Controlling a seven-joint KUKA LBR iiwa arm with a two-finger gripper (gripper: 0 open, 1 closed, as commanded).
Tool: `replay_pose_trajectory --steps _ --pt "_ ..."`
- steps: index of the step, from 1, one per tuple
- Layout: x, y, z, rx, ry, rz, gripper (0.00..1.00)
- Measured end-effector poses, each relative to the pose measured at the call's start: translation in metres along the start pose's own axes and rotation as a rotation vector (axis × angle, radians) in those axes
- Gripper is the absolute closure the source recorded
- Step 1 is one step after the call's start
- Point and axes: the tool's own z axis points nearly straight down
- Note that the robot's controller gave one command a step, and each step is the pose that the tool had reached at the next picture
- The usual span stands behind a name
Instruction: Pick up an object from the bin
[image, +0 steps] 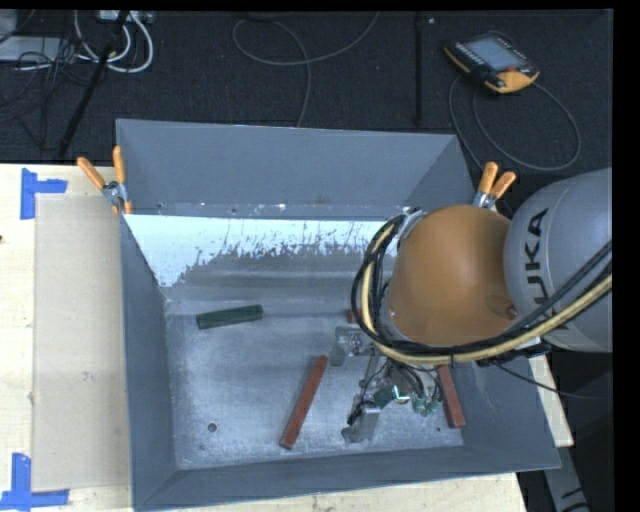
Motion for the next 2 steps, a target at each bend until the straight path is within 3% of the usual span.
replay_pose_trajectory --steps 1,2 --pt "-0.002 0.0 -0.003 -0.001 -0.007 0.002 0.0" --pt "-0.017 0.026 0.03 0.001 -0.013 -0.081 0.0"
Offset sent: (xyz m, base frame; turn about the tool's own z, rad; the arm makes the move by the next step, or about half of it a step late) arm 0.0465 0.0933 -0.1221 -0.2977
